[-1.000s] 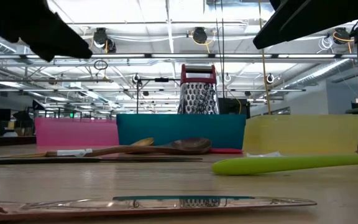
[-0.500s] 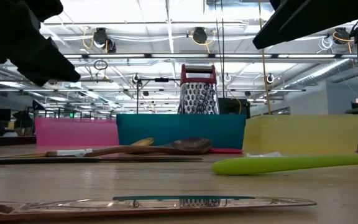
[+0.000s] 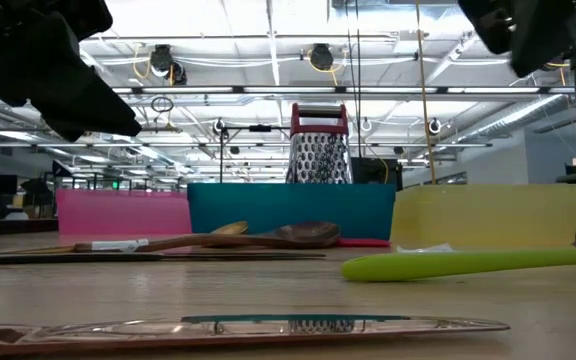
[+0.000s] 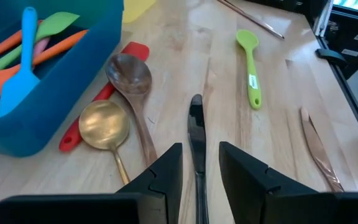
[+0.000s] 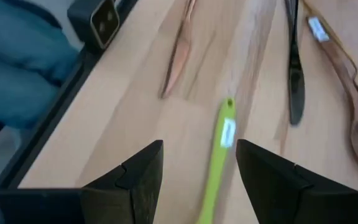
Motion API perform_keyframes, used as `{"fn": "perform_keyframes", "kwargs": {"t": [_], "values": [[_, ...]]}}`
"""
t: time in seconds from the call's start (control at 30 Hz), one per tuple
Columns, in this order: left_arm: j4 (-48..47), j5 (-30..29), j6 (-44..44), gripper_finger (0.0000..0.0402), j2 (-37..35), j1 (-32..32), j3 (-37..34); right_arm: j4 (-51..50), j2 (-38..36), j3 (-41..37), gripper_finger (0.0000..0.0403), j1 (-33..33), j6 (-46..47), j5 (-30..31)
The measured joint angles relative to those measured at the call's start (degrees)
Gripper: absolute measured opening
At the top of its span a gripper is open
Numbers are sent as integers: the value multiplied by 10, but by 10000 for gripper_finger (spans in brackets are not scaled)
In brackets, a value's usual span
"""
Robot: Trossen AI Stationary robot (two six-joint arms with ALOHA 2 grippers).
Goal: Pick & Place Kitchen Items
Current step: Put the gold table knife into the yellow bin
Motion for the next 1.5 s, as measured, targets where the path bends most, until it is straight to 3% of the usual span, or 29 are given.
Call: {"fn": "perform_keyframes", "kwargs": {"t": [0.23,0.67,0.93,1.23,1.5], "values": [[1,-2,-6,108,0,1,0,-145,-58,0,196,3,90,-84],[3,-32,-40,108,0,1,0,-443,-62,-10,196,61,219,-246],[8,-33,-43,108,0,1,0,-380,-61,-115,184,91,219,-244],[15,-32,-45,108,0,1,0,-303,-64,-190,108,90,214,-244],[15,-31,-45,108,0,1,0,-281,-68,-196,37,90,199,-222]]}}
